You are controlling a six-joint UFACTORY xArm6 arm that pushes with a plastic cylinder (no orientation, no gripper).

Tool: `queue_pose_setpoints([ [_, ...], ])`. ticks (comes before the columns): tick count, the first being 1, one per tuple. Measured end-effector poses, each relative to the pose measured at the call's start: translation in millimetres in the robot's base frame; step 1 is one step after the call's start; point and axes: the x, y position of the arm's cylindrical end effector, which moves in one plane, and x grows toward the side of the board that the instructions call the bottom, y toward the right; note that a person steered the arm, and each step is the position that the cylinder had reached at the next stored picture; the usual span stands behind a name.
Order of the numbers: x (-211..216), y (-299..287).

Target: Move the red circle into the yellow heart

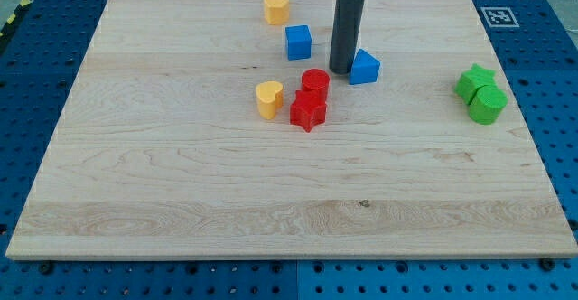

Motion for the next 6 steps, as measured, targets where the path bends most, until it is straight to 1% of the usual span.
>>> queue_pose_setpoints([
  [1,19.6,-11.9],
  [6,34.0,-32.4],
])
